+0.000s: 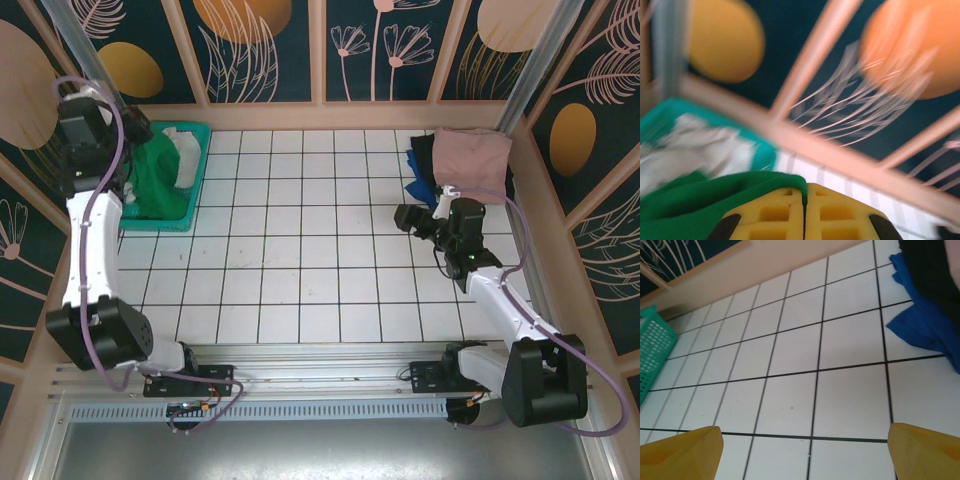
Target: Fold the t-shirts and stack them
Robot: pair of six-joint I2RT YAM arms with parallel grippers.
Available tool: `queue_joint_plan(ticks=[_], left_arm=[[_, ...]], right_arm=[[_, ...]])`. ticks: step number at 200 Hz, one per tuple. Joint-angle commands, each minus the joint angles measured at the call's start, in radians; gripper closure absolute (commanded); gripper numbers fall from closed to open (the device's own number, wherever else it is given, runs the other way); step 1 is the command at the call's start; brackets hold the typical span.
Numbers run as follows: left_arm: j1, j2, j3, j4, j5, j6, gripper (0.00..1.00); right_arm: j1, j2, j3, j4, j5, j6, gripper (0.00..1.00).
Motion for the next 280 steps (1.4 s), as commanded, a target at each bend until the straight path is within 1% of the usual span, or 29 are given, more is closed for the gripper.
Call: queue_joint_plan(ticks=[1,16,29,41,54,70,86,97,114,119,123,125,129,139,146,150,159,164,176,190,200,221,233,250,268,280], left_arm=[[-0.121,-0.038,0.111,0.222,0.215,-0.060,1.00],[-0.225,-0.020,0.168,0.278,0.271,-0.074,1.00],[-0.306,0.000,0.215,0.283,0.292,-0.081,1.00],[-0.371,0.011,0.225,0.314,0.309,-0.087,1.00],[-0.414,0.020,0.225,0.368,0.340,-0.118,1.00],[-0.423,0.032,0.226,0.392,0.357,-0.160,1.00],[-0.423,0.025,0.181,0.393,0.310,-0.150,1.00],[-0.421,0.020,0.138,0.370,0.214,-0.145,1.00],[-0.422,0.041,0.092,0.338,0.107,-0.112,1.00],[-0.420,0.059,0.096,0.295,0.052,-0.105,0.91],[-0.418,0.077,0.099,0.255,0.007,-0.100,0.77],[-0.417,0.088,0.101,0.236,-0.015,-0.097,0.67],[-0.415,0.110,0.108,0.192,-0.054,-0.089,0.53],[-0.405,0.164,0.106,0.088,-0.121,-0.085,0.32],[-0.395,0.195,0.080,0.044,-0.153,-0.091,0.14],[-0.388,0.207,0.060,0.024,-0.175,-0.096,0.08],[-0.374,0.223,-0.003,0.010,-0.208,-0.098,0.06],[-0.369,0.225,-0.040,0.008,-0.234,-0.096,0.02],[-0.368,0.215,-0.128,0.006,-0.297,-0.092,0.01],[-0.379,0.196,-0.236,0.036,-0.281,-0.090,0.01],[-0.404,0.193,-0.290,0.038,-0.266,-0.087,0.02],[-0.506,0.180,-0.415,0.041,-0.252,-0.088,0.06],[-0.568,0.156,-0.517,0.072,-0.255,-0.118,0.09],[-0.657,0.128,-0.655,0.136,-0.235,-0.179,0.09],[-0.759,0.151,-0.711,0.172,-0.232,-0.220,0.07],[-0.792,0.197,-0.727,0.196,-0.212,-0.238,0.07]], right_arm=[[0.010,-0.023,0.063,0.057,-0.085,0.032,0.14],[0.017,-0.032,0.082,0.062,-0.105,0.040,0.14],[0.025,-0.045,0.095,0.068,-0.114,0.046,0.14],[0.030,-0.061,0.104,0.072,-0.117,0.050,0.14],[0.035,-0.076,0.109,0.078,-0.115,0.056,0.14],[0.044,-0.095,0.109,0.087,-0.113,0.063,0.14],[0.059,-0.104,0.096,0.102,-0.100,0.068,0.14],[0.070,-0.098,0.083,0.116,-0.090,0.074,0.14],[0.086,-0.070,0.074,0.128,-0.085,0.075,0.14],[0.092,-0.059,0.073,0.126,-0.081,0.075,0.14],[0.098,-0.049,0.074,0.125,-0.076,0.075,0.14],[0.102,-0.043,0.074,0.124,-0.074,0.075,0.14],[0.110,-0.031,0.074,0.122,-0.068,0.075,0.14],[0.135,-0.005,0.071,0.115,-0.048,0.072,0.14],[0.156,0.014,0.068,0.105,-0.029,0.068,0.14],[0.166,0.026,0.067,0.101,-0.015,0.069,0.14],[0.190,0.051,0.059,0.097,0.007,0.068,0.14],[0.202,0.066,0.052,0.097,0.015,0.068,0.14],[0.231,0.108,0.041,0.094,0.034,0.066,0.14],[0.256,0.168,0.041,0.076,0.054,0.062,0.14],[0.273,0.212,0.042,0.063,0.062,0.063,0.16],[0.299,0.306,0.052,0.053,0.066,0.068,0.19],[0.309,0.355,0.066,0.057,0.073,0.073,0.20],[0.310,0.429,0.102,0.081,0.068,0.096,0.21],[0.310,0.524,0.160,0.141,0.039,0.120,0.24],[0.311,0.600,0.213,0.177,0.002,0.128,0.27]])
